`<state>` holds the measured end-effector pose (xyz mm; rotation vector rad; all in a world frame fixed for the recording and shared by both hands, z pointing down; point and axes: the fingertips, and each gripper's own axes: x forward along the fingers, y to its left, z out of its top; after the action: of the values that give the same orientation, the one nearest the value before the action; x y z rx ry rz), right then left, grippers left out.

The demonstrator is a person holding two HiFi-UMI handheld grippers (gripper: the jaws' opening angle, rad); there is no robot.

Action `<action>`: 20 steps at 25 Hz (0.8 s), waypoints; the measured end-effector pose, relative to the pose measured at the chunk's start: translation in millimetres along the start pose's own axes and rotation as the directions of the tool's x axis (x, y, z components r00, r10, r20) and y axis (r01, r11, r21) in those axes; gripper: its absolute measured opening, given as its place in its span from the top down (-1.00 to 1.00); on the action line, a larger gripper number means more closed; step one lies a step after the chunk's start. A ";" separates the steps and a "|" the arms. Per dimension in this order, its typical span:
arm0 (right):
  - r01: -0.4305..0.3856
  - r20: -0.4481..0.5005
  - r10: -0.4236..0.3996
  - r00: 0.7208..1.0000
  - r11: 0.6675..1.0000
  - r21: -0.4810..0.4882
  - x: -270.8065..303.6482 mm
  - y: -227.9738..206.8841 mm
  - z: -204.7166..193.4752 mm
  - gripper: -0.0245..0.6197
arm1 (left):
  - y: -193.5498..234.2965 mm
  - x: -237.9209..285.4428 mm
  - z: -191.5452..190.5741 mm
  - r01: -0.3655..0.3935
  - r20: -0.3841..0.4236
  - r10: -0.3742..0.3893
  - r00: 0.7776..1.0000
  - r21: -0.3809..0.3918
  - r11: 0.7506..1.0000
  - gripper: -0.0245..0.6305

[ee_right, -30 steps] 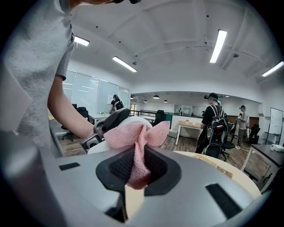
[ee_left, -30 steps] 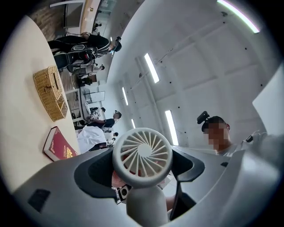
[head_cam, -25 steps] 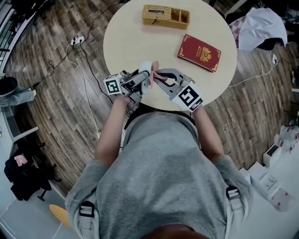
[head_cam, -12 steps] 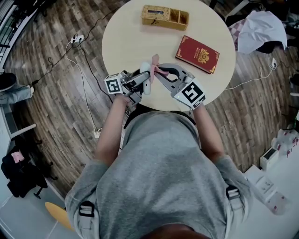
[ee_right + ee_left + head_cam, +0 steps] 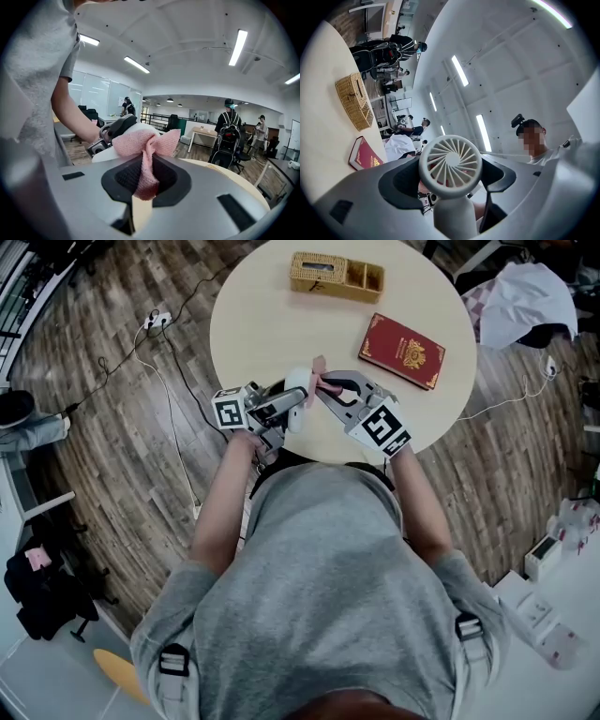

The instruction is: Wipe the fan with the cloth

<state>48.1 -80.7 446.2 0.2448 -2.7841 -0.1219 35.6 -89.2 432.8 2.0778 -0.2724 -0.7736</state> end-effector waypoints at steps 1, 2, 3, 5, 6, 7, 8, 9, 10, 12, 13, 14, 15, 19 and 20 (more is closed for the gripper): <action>-0.006 -0.012 0.006 1.000 1.000 -0.009 3.3 2.7 -0.7 0.80 | 0.3 -2.8 1.9 0.001 -0.002 -0.001 1.000 0.000 1.000 -0.22; -0.014 -0.024 0.013 1.000 1.000 -0.019 7.0 5.8 -1.5 0.80 | 0.6 -6.1 4.4 0.002 0.000 -0.002 1.000 0.000 1.000 -0.22; -0.023 -0.036 0.022 0.999 0.999 -0.030 10.8 9.4 -2.5 0.80 | 1.3 -9.3 7.1 0.003 0.004 -0.003 1.000 -0.001 1.000 -0.22; -0.040 -0.056 0.037 0.998 0.998 -0.047 17.5 16.8 -4.5 0.80 | 3.3 -14.6 11.5 0.004 0.005 -0.004 1.000 -0.002 1.000 -0.22; -0.047 -0.061 0.044 0.997 0.998 -0.049 20.3 20.2 -4.7 0.80 | 4.4 -16.5 13.5 0.004 0.002 -0.004 1.000 -0.002 1.000 -0.22; -0.053 -0.062 0.050 0.997 0.997 -0.048 22.9 23.0 -3.9 0.80 | 5.3 -18.3 15.8 0.005 -0.001 -0.005 1.000 -0.003 1.000 -0.22; -0.057 -0.059 0.055 0.997 0.997 -0.046 25.4 25.4 -1.9 0.80 | 5.8 -20.1 18.4 0.006 -0.005 -0.006 1.000 -0.005 1.000 -0.22; -0.060 -0.055 0.058 0.997 0.997 -0.043 28.1 27.3 0.8 0.80 | 5.8 -22.3 21.0 0.009 -0.010 -0.009 1.000 -0.008 1.000 -0.22; -0.061 -0.048 0.059 0.997 0.997 -0.039 31.0 29.1 4.0 0.80 | 5.6 -25.0 23.2 0.012 -0.015 -0.012 1.000 -0.011 1.000 -0.22; -0.058 -0.034 0.057 0.998 0.998 -0.027 36.2 32.5 9.3 0.80 | 5.7 -31.8 25.4 0.015 -0.028 -0.016 0.999 -0.019 1.000 -0.22; -0.053 -0.028 0.052 0.998 0.998 -0.021 38.3 34.0 10.9 0.80 | 6.8 -35.2 25.4 0.014 -0.036 -0.015 0.999 -0.023 1.000 -0.22; -0.045 -0.025 0.044 0.999 0.999 -0.017 40.0 35.1 11.6 0.80 | 8.7 -38.4 24.9 0.011 -0.044 -0.013 0.999 -0.029 1.000 -0.22; -0.034 -0.026 0.034 0.999 0.999 -0.015 41.5 36.0 11.8 0.80 | 11.3 -41.4 23.7 0.009 -0.054 -0.011 0.998 -0.035 0.999 -0.22; 0.011 -0.017 -0.011 1.000 1.000 -0.004 44.9 38.8 14.2 0.80 | 19.0 -51.9 16.8 0.000 -0.101 -0.006 0.995 -0.052 0.999 -0.22; 0.022 -0.013 -0.022 1.000 1.000 0.000 45.3 38.5 15.0 0.80 | 19.9 -54.0 15.1 -0.001 -0.108 -0.005 0.994 -0.058 0.998 -0.22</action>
<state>-4.9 -50.5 451.3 0.2755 -2.7689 -0.1252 -14.1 -86.4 465.3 2.0577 -0.1858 -0.6599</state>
